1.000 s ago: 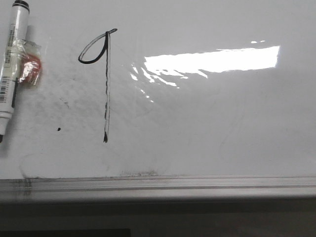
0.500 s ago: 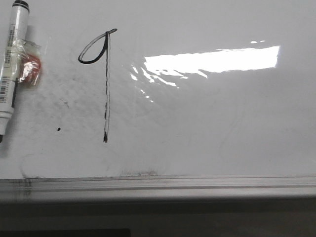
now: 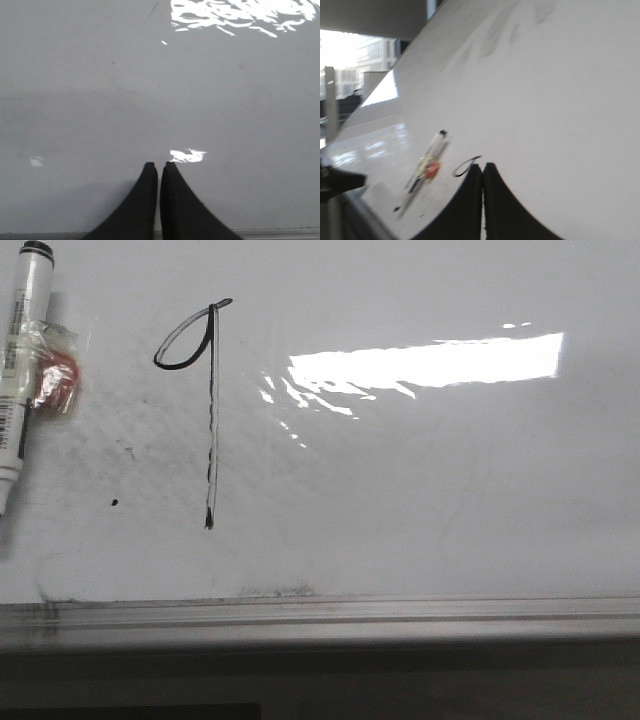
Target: Write number 9 on whiteboard
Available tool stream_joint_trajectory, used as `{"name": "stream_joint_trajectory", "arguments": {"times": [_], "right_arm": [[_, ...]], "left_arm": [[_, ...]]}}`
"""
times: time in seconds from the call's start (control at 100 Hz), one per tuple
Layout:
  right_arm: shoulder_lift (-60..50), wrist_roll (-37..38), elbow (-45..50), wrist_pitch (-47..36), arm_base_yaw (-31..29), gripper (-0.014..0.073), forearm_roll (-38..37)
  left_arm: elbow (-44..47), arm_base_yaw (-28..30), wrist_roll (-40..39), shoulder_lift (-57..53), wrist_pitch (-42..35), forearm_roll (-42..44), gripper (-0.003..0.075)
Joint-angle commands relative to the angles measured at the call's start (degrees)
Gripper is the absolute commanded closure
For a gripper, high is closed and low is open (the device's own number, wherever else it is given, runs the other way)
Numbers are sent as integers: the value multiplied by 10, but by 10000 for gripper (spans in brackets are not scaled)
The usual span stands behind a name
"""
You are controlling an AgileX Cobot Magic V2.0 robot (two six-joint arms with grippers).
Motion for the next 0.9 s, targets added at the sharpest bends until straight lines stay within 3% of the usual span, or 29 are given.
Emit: {"name": "stream_joint_trajectory", "arguments": {"times": [0.0,0.09,0.12,0.4,0.6,0.72,0.89], "right_arm": [[13,-2,22,-116,-92,657,-5],[9,-2,48,-91,-178,657,-5],[5,-2,45,-33,-193,657,-5],[-55,-2,46,242,-322,657,-1],[-82,-2,46,296,-382,657,4],[-82,-4,46,343,-388,657,5],[-82,-17,46,342,-388,657,5]], "left_arm": [[24,2,-4,-16,-29,-1,741],[24,2,-4,-16,-29,-1,741],[24,2,-4,-16,-29,-1,741],[24,2,-4,-16,-29,-1,741],[24,2,-4,-16,-29,-1,741],[24,2,-4,-16,-29,-1,741],[24,2,-4,-16,-29,-1,741]]}}
